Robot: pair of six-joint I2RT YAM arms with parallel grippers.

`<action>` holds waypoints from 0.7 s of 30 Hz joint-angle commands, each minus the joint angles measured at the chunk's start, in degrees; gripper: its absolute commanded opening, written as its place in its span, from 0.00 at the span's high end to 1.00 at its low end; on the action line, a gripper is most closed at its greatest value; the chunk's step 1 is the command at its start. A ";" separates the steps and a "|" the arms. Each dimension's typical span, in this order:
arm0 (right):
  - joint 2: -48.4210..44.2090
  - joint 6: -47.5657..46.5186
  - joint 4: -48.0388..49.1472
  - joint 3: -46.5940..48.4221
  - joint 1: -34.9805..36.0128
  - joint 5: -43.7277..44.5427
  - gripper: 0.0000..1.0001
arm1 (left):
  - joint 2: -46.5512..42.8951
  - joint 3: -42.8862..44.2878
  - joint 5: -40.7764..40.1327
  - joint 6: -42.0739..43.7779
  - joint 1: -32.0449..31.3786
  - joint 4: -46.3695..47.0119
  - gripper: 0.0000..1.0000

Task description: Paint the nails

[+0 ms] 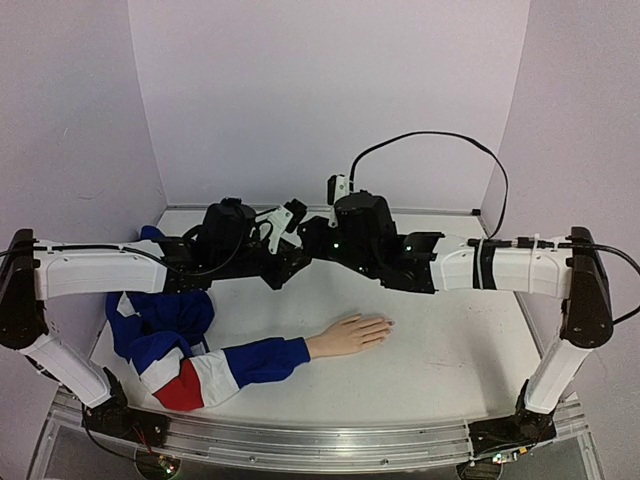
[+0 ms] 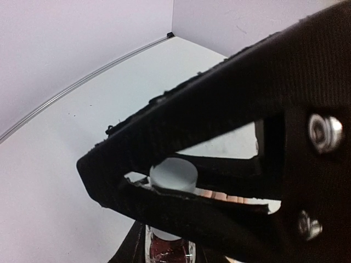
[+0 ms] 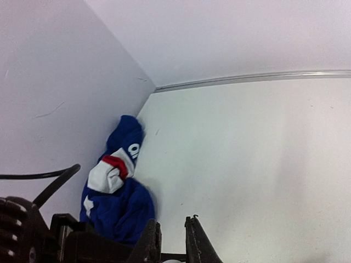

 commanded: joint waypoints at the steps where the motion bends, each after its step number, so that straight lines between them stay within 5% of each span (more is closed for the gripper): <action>1: -0.86 4.19 -2.61 3.08 8.59 4.66 1.00 | 2.34 4.90 -15.78 0.30 0.18 8.74 1.00; 4: -4.60 0.10 -0.84 0.41 8.30 5.01 1.00 | 0.50 2.21 -13.56 1.33 -0.34 8.67 1.00; 5: -6.09 -2.06 0.16 -0.61 7.79 3.42 0.92 | -0.46 0.87 -12.43 1.22 -0.35 8.66 1.00; 7: -8.47 -6.22 0.71 -1.91 6.19 -1.34 0.62 | -2.53 -1.56 -11.00 0.15 -0.35 8.57 1.00; 13: -16.57 -13.23 0.85 -7.81 -1.03 -15.01 0.24 | -8.60 -6.97 -1.83 -0.45 -0.26 6.56 1.00; 21: -15.37 -18.09 5.60 -9.36 -8.31 -56.88 0.09 | -15.07 -7.82 31.60 -3.22 3.44 5.90 1.00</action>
